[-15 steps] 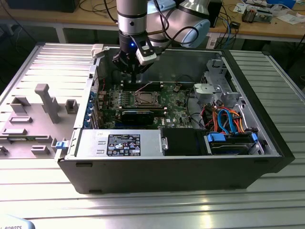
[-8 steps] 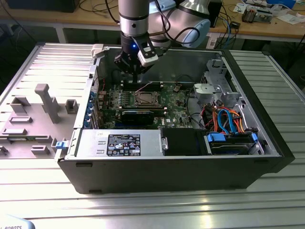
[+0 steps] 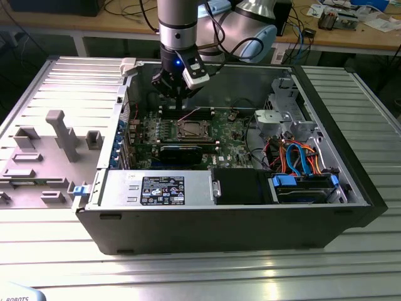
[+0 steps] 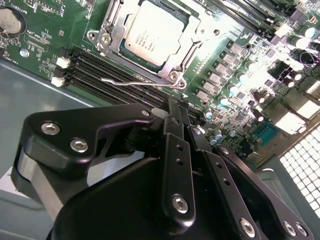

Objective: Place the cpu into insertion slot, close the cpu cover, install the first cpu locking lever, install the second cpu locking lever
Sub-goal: 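Install the first cpu locking lever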

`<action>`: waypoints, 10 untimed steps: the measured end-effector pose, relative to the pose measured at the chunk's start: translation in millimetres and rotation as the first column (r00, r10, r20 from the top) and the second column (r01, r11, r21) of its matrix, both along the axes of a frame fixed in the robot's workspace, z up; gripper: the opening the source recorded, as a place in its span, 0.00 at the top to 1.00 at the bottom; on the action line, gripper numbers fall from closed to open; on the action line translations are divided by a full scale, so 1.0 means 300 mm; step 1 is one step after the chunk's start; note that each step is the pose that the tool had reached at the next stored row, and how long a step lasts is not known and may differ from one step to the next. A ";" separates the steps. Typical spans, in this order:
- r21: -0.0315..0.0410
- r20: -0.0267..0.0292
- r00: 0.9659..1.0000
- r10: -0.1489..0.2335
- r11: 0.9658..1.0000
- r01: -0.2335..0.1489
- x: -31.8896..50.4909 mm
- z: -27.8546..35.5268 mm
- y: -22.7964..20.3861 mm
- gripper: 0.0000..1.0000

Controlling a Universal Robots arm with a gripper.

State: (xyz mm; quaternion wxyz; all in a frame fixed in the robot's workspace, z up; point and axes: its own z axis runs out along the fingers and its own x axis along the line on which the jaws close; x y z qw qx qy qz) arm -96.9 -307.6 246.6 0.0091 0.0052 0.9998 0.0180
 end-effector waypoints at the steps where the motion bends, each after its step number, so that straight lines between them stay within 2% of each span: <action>1: 0.000 0.000 1.000 0.000 1.000 0.000 0.000 0.000 0.000 0.89; 10: 0.000 0.000 1.000 0.000 1.000 0.000 0.009 -0.002 0.000 0.89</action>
